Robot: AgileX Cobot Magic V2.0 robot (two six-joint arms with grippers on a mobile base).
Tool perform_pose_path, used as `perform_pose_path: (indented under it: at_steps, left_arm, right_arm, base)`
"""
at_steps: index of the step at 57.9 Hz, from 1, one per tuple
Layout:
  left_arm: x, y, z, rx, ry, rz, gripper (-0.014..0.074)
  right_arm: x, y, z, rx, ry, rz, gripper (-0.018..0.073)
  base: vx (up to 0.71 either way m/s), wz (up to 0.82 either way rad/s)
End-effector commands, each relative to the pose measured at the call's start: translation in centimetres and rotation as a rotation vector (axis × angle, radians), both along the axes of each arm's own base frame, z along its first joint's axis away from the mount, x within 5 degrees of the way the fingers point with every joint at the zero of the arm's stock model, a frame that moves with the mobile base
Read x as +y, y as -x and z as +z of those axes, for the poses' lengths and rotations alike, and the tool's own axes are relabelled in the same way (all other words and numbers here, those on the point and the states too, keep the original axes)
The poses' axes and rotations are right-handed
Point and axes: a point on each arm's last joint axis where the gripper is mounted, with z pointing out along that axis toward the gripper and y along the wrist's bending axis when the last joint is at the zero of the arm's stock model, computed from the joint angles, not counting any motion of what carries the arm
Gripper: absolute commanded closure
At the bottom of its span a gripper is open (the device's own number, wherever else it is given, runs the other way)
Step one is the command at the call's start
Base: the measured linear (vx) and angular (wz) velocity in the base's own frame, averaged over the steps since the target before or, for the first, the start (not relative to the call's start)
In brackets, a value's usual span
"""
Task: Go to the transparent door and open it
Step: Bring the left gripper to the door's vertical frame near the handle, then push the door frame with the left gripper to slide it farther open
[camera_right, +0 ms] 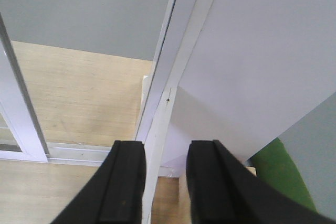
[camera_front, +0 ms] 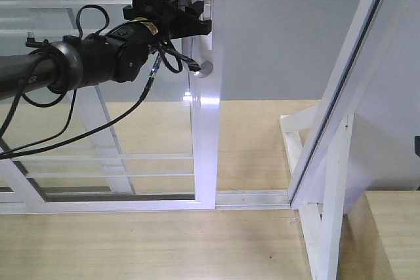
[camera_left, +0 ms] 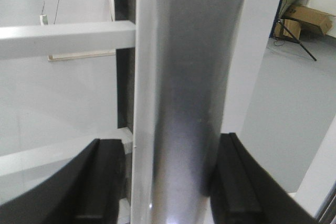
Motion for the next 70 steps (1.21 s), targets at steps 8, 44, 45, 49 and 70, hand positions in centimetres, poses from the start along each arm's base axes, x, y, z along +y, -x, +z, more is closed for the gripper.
perform_pose_path:
  at_steps: [8,44,45,49,70]
  left_arm:
    - [3.7,-0.4,5.7,-0.075,0.092,0.099,0.021]
    - [9.3,0.0,8.0,0.012,-0.107,0.157,0.021]
    - [9.5,-0.1,7.9,0.02,-0.11,0.16,0.021]
    - [10.5,-0.1,8.1,0.037,-0.117,0.175,0.021]
    - [14.8,0.5,9.6,0.061,-0.224,0.234,0.021]
  right_arm:
    - [-0.1,-0.3,1.5,-0.092,0.043,0.015,0.0264]
    - [-0.1,-0.3,1.5,-0.094,0.034,0.012,0.0264]
    - [-0.1,-0.3,1.5,-0.094,0.034,0.012,0.0264]
    - [-0.1,-0.3,1.5,-0.094,0.034,0.012,0.0264]
    - [-0.1,-0.3,1.5,-0.094,0.034,0.012,0.0264]
  base:
    - [0.0,0.0]
    - [0.0,0.0]
    - [0.0,0.0]
    - [0.0,0.0]
    - [0.0,0.0]
